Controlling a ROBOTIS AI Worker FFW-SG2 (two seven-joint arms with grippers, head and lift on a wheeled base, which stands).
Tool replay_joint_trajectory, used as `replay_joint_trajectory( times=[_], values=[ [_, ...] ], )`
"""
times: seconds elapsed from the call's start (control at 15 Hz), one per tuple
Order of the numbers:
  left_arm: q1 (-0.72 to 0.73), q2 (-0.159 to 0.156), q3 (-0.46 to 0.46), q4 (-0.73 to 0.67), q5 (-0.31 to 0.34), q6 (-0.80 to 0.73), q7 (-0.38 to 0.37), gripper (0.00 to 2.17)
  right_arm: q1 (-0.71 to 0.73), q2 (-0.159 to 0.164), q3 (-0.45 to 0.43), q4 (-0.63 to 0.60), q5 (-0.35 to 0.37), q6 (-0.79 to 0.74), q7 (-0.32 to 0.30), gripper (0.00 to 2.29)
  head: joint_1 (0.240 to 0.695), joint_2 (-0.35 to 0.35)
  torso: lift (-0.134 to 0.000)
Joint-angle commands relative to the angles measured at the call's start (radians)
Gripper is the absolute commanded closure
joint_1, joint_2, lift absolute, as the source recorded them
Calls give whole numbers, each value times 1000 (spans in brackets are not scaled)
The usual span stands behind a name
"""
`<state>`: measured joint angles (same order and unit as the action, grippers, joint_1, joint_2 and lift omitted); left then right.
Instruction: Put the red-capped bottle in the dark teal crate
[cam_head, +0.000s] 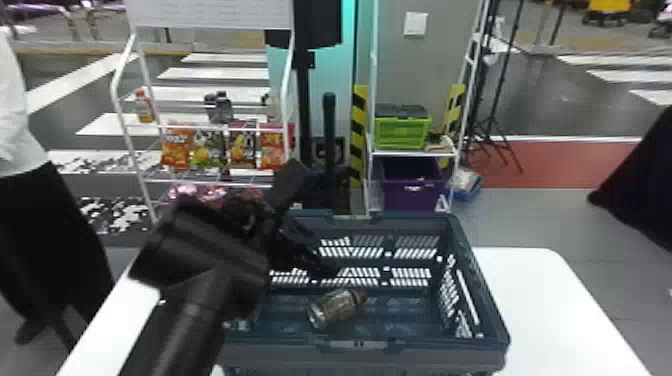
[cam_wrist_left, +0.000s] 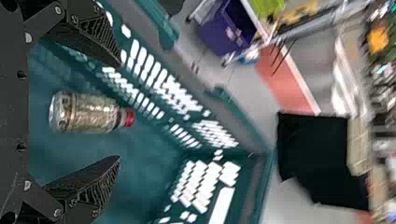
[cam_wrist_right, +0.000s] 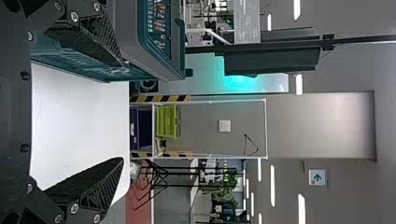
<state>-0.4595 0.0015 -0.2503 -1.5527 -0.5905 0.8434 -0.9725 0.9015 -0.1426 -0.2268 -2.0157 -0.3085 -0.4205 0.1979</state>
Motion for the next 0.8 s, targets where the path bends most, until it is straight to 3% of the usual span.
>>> replay_joint_trajectory(
  times=[0.0, 0.2, 0.33, 0.6, 0.73],
  values=[
    [91, -4, 82, -194, 37, 61, 44, 221, -3, -5, 3, -5, -3, 0, 0, 174, 499, 0, 0],
    [197, -4, 167, -403, 112, 162, 133, 221, -7, -12, 9, -8, -4, 0, 0, 174, 499, 0, 0],
    [301, -4, 209, -544, 162, 221, 252, 201, -9, -21, 11, -9, -7, 0, 0, 174, 499, 0, 0],
    [519, -4, 263, -721, 273, 217, 497, 184, -24, -48, 18, -9, -12, 6, 0, 174, 499, 0, 0],
    [630, -4, 286, -739, 330, 89, 612, 184, -32, -57, 27, -8, -15, 12, 0, 174, 499, 0, 0]
  ],
)
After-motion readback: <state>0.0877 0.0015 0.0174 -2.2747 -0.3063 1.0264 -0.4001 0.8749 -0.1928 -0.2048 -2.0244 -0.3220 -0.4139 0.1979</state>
